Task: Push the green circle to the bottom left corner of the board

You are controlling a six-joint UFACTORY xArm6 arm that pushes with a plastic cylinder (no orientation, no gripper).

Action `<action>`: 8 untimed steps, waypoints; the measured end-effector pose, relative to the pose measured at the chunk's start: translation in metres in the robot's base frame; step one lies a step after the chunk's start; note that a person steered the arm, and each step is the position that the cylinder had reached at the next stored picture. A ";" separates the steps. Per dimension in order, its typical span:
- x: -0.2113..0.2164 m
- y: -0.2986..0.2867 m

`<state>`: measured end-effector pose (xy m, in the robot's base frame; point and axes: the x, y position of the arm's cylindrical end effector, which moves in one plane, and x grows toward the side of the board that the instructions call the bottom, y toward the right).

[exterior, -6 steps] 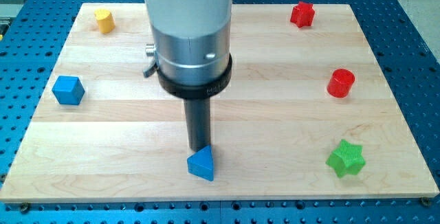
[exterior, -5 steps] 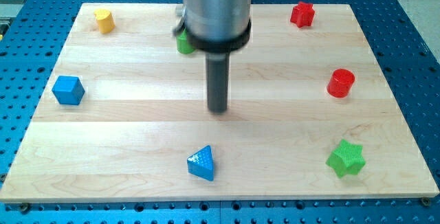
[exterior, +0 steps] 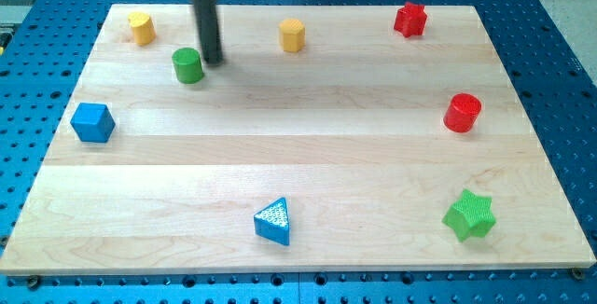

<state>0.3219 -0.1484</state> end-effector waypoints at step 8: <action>0.247 -0.155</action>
<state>0.5694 -0.3036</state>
